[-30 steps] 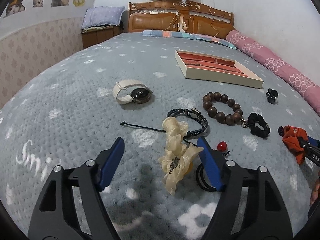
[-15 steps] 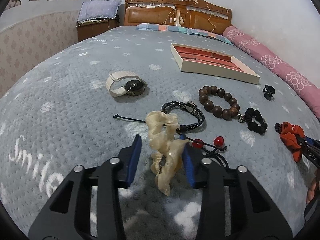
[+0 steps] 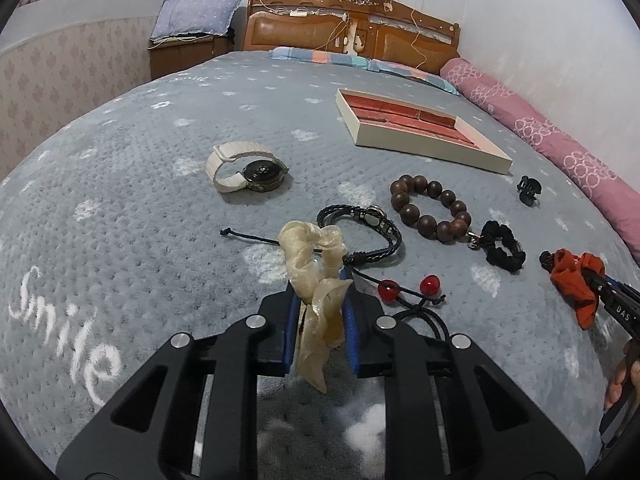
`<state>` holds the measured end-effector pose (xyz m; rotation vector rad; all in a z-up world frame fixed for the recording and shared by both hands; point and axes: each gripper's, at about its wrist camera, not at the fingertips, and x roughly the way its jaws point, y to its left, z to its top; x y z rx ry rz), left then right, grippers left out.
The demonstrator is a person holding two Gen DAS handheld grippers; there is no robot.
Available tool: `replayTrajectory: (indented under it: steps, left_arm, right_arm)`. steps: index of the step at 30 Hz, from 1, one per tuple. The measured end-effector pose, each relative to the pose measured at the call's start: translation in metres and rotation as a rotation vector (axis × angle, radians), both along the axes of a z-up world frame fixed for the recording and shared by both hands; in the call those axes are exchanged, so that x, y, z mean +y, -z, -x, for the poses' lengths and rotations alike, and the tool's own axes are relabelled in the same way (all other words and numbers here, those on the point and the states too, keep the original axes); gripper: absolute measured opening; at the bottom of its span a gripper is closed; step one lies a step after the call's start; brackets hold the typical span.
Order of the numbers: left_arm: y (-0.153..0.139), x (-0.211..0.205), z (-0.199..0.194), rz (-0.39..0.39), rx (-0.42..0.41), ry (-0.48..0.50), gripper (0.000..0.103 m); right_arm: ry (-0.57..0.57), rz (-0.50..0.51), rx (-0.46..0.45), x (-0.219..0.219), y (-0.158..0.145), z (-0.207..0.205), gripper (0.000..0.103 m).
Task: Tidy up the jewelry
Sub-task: 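Carry both scrunchies into the wooden tray and open both tools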
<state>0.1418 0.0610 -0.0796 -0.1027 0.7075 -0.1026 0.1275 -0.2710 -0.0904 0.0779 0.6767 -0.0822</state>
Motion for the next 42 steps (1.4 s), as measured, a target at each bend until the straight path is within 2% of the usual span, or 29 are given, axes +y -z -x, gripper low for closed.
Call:
replayTrajectory:
  steps: [6, 12, 15, 19, 25, 28, 36, 39, 42]
  left_arm:
    - [-0.005, -0.006, 0.0, -0.021, -0.006, 0.022, 0.016]
    - [-0.018, -0.014, -0.008, -0.043, -0.022, 0.053, 0.016]
    - [-0.034, -0.017, -0.019, -0.037, -0.044, 0.068, 0.016]
    - [-0.063, -0.026, -0.054, -0.009, -0.084, 0.094, 0.016]
    - [-0.1, -0.058, -0.129, -0.032, -0.151, 0.121, 0.016]
    - [-0.105, -0.078, -0.182, -0.028, -0.133, 0.145, 0.016]
    - [-0.082, -0.122, -0.306, -0.045, -0.036, 0.161, 0.016]
    - [-0.067, -0.132, -0.355, -0.002, 0.038, 0.153, 0.016]
    - [-0.056, -0.134, -0.384, 0.038, 0.088, 0.138, 0.016]
  right_arm:
    - [-0.008, -0.05, -0.071, -0.009, -0.014, 0.009, 0.016]
    - [-0.03, -0.075, -0.111, -0.015, -0.033, 0.0, 0.015]
    - [-0.045, -0.091, -0.126, -0.02, -0.044, -0.01, 0.015]
    - [-0.06, -0.106, -0.147, -0.021, -0.057, -0.036, 0.015]
    - [-0.074, -0.14, -0.187, -0.017, -0.079, -0.114, 0.015]
    - [-0.073, -0.159, -0.194, -0.013, -0.086, -0.159, 0.015]
    - [-0.079, -0.109, -0.162, 0.007, -0.091, -0.293, 0.015]
    - [-0.082, -0.079, -0.144, 0.011, -0.09, -0.338, 0.015]
    - [-0.071, -0.047, -0.11, 0.013, -0.081, -0.377, 0.015]
